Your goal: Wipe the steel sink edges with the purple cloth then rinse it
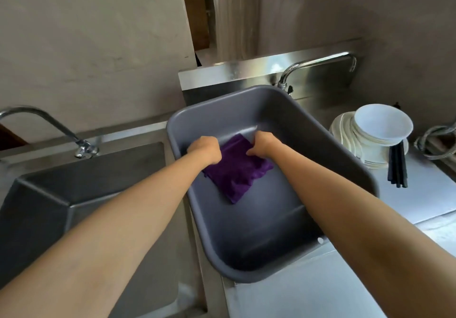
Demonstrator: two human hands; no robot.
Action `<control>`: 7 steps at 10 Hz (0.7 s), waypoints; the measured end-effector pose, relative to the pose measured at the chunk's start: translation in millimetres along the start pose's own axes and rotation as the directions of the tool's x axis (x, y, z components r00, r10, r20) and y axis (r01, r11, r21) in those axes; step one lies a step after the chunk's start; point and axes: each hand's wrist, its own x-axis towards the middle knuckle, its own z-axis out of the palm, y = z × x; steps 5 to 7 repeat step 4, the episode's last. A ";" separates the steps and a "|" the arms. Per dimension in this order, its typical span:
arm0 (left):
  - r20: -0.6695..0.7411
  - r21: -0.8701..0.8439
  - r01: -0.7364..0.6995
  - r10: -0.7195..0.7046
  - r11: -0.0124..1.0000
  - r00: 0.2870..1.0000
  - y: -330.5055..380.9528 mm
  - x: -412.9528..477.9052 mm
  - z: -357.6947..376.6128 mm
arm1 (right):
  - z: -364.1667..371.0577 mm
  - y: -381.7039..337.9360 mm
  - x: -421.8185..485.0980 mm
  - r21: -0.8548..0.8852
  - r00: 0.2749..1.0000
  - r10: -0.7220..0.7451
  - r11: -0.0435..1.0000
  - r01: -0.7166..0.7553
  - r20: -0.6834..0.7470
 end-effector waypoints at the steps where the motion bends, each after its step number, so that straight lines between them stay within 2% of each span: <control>1: 0.257 0.122 -0.254 0.217 0.959 0.942 12.0 0.3 3.2 | 12.9 4.5 2.0 -0.020 1.000 0.007 1.000 -0.006 0.016; 2: 0.347 0.200 -0.334 0.252 0.921 0.904 18.8 -4.1 -0.4 | 8.7 -1.8 -6.2 -0.099 0.997 0.037 0.995 -0.030 0.068; 3: 0.385 0.255 -0.368 0.255 0.894 0.887 17.0 -12.4 -15.5 | -10.3 -9.7 -19.8 -0.170 0.972 0.069 0.985 -0.031 0.225; 4: 0.479 0.227 -0.404 0.260 0.886 0.838 9.2 -18.9 -35.3 | -37.9 -15.4 -39.3 -0.146 0.925 0.102 0.988 -0.051 0.366; 7: 0.479 0.227 -0.404 0.260 0.886 0.838 9.2 -18.9 -35.3 | -37.9 -15.4 -39.3 -0.146 0.925 0.102 0.988 -0.051 0.366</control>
